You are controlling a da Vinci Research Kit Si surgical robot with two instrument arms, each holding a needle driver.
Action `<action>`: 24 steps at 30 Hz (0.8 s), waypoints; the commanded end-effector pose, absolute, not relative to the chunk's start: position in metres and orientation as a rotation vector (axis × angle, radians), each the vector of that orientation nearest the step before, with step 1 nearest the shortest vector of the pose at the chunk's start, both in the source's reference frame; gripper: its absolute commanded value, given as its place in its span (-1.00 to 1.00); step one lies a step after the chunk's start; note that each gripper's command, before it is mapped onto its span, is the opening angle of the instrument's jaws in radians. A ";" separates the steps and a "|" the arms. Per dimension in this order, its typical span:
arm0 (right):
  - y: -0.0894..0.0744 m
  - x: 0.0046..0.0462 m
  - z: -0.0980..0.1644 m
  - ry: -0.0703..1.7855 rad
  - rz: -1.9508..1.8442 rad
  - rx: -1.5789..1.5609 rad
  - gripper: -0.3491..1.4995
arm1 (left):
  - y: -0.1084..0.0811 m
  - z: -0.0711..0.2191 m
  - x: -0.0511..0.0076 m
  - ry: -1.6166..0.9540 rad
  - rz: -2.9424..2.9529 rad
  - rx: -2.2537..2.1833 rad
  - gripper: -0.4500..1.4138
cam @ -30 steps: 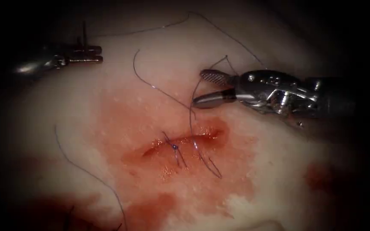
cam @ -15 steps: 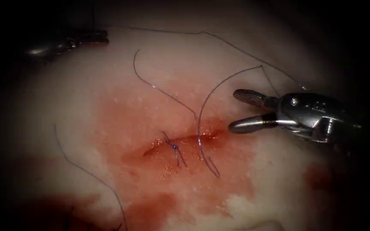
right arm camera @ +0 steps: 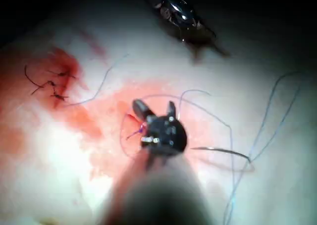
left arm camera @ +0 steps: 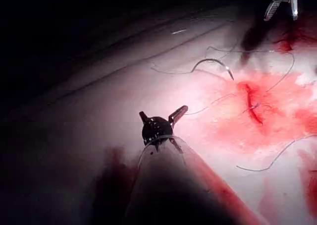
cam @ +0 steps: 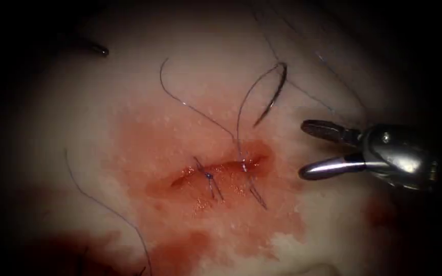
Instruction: Wound Closure
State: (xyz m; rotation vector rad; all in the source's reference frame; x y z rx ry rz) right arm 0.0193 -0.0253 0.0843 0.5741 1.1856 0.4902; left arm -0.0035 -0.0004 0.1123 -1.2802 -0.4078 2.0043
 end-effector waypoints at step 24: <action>-0.027 0.0185 0.085 1.201 0.432 0.611 0.71 | -0.003 0.116 -0.0177 -0.376 2.412 -1.563 0.26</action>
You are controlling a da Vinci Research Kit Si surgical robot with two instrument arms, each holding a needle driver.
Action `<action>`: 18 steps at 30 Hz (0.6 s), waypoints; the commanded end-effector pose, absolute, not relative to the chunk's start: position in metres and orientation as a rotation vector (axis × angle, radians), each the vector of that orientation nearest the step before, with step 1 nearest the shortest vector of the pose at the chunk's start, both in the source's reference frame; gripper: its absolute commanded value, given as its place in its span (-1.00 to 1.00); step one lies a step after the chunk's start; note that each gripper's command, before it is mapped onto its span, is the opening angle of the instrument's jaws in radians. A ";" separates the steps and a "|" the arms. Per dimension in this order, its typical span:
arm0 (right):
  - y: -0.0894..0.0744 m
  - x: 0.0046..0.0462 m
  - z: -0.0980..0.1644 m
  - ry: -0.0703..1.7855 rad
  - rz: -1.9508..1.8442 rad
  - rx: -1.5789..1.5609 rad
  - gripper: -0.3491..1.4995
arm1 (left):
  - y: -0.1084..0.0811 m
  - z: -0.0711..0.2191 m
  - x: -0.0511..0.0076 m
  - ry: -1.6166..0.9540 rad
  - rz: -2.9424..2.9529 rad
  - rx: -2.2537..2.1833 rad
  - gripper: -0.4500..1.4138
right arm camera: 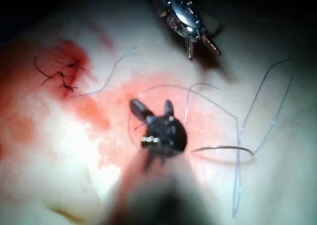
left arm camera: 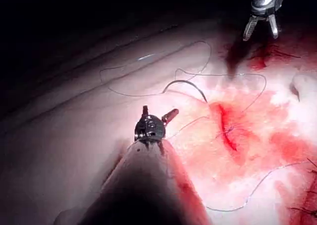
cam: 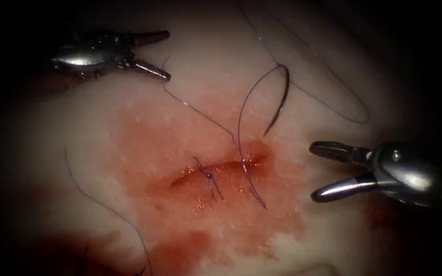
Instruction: Wound Closure
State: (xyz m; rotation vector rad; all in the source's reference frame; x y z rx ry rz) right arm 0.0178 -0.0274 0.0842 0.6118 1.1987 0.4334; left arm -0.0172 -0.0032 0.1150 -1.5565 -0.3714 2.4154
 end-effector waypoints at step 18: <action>-0.028 0.0190 0.086 1.200 0.423 0.599 0.71 | -0.003 0.118 -0.0265 -0.136 2.643 -1.889 0.24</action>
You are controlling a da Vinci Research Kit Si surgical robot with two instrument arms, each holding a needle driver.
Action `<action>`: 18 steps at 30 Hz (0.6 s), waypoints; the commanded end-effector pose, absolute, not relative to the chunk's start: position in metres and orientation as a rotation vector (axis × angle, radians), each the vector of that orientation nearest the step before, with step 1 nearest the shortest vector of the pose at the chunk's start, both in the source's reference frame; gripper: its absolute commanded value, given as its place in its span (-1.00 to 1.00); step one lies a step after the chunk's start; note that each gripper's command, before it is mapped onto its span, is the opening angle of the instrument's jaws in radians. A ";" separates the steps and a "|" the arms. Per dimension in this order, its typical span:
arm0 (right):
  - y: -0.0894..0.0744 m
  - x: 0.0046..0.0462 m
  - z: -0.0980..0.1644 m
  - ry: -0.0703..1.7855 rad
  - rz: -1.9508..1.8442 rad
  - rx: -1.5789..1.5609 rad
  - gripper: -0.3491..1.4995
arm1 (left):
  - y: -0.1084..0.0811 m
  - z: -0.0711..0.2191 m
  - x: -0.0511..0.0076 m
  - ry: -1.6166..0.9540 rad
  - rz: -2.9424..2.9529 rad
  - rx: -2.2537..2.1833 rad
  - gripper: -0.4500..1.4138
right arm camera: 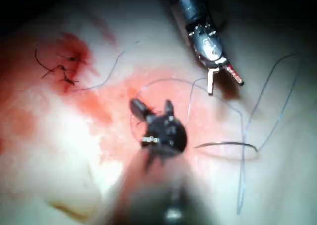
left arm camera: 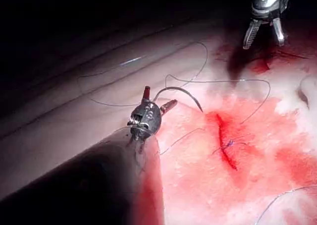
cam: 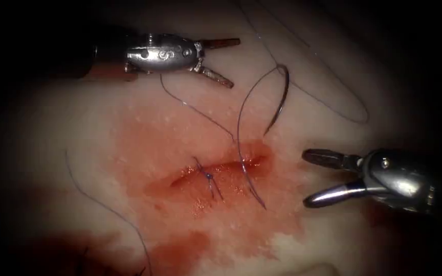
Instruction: Wound Closure
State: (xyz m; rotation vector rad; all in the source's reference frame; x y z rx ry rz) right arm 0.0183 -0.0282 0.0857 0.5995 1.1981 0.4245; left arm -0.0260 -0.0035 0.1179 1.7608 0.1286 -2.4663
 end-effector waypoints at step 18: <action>-0.029 0.0193 0.087 1.198 0.420 0.596 0.71 | -0.004 0.118 -0.0298 -0.059 -2.258 1.797 0.10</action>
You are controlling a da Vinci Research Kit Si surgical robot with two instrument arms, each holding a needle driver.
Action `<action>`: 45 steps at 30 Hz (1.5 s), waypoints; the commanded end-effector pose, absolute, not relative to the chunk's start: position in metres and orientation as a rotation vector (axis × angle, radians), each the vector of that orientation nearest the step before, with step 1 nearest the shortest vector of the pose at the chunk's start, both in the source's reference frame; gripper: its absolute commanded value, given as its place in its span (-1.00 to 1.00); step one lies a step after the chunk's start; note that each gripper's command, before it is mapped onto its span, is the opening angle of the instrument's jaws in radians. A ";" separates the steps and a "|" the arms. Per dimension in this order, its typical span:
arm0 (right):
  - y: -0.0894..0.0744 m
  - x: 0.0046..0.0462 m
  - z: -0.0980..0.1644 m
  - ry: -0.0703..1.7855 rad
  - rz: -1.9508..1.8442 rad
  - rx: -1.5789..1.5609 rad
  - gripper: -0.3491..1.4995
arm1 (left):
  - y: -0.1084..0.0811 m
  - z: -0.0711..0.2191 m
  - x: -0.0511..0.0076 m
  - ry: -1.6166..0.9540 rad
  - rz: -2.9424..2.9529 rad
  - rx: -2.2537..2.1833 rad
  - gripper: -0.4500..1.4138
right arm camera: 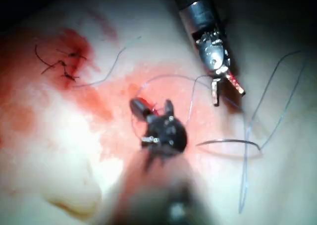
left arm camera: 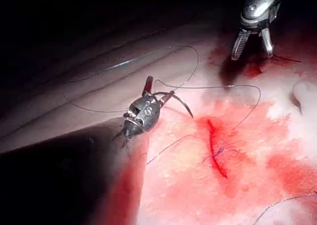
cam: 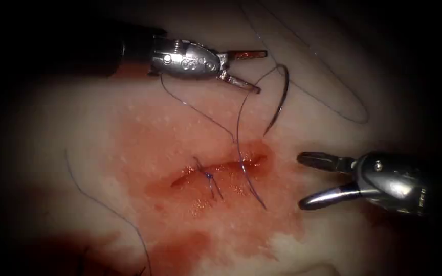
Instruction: Wound Closure
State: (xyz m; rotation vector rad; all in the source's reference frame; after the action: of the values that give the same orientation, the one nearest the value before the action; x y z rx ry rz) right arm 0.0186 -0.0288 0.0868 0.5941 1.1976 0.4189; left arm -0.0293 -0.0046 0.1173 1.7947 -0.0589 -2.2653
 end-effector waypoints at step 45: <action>-0.031 0.0303 0.085 1.260 0.832 1.197 0.71 | -0.013 0.105 -0.0288 -0.233 -2.316 1.684 -1.00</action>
State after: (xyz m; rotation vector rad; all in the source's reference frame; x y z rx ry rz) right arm 0.0295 -0.0313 0.0852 1.1982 1.2622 0.8368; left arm -0.0283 -0.0135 0.1044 1.6813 -0.2349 -2.3209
